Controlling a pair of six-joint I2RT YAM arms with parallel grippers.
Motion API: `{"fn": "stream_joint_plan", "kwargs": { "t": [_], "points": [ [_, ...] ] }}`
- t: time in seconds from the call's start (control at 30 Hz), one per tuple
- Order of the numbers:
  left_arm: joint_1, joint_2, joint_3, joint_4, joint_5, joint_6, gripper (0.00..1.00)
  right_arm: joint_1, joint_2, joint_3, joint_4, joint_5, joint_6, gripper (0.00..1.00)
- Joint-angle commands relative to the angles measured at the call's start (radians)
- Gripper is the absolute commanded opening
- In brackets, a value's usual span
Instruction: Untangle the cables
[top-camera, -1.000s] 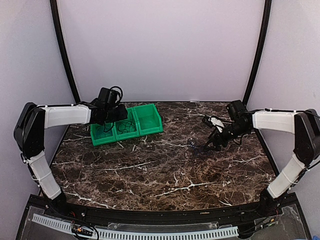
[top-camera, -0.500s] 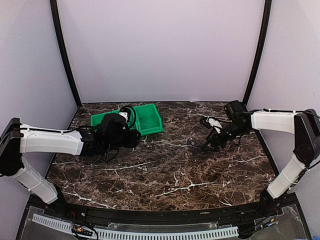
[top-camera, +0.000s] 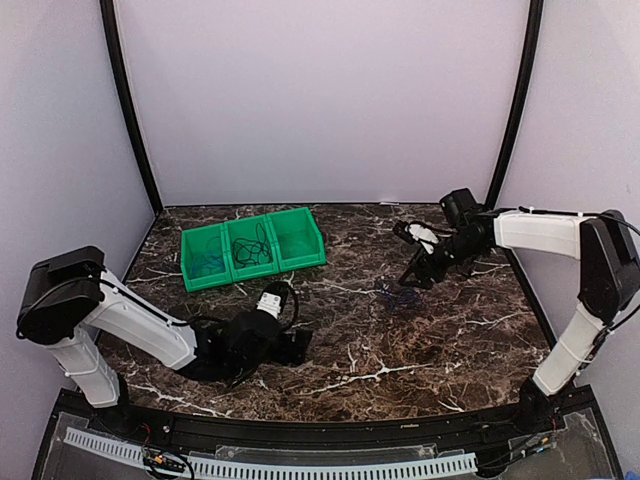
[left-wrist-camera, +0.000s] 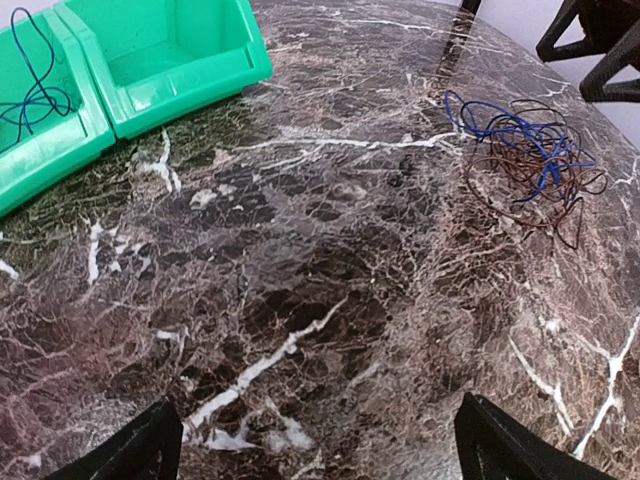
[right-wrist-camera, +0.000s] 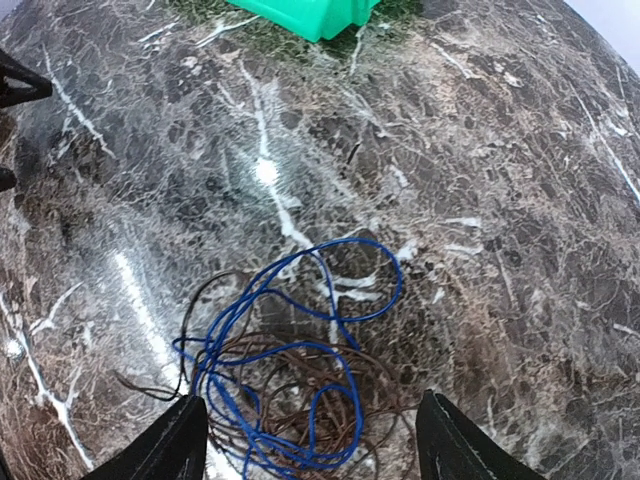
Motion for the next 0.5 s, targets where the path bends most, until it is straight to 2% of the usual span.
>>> {"fn": "stream_joint_plan", "kwargs": {
  "t": [0.0, 0.13, 0.27, 0.33, 0.37, 0.4, 0.43, 0.47],
  "points": [
    [-0.016, 0.071, 0.030, 0.094, -0.109, -0.090, 0.99, 0.007, 0.104, 0.106, -0.016, 0.054, 0.015, 0.73],
    [-0.019, 0.084, 0.031, 0.120, -0.136, -0.092, 0.99, 0.007, 0.198, 0.203, -0.065, 0.063, 0.021, 0.68],
    [-0.042, 0.078, 0.025, 0.158, -0.148, -0.053, 0.99, 0.010, 0.221, 0.256, -0.105, -0.025, 0.038, 0.64],
    [-0.087, 0.062, 0.036, 0.073, -0.289, -0.100, 0.99, 0.019, 0.205, 0.257, -0.121, -0.077, 0.031, 0.63],
    [-0.125, 0.054, 0.049, -0.034, -0.461, -0.267, 0.99, 0.026, 0.195, 0.256, -0.137, -0.107, 0.019, 0.63],
    [-0.139, 0.048, 0.108, -0.394, -0.529, -0.473, 0.99, 0.034, 0.182, 0.251, -0.149, -0.129, 0.009, 0.63],
    [-0.151, 0.058, 0.136, -0.605, -0.579, -0.933, 0.99, 0.044, 0.170, 0.243, -0.152, -0.133, 0.006, 0.64],
    [-0.153, 0.104, 0.182, -0.939, -0.573, -1.369, 0.99, 0.054, 0.160, 0.236, -0.150, -0.125, 0.011, 0.64]
  ]
}}
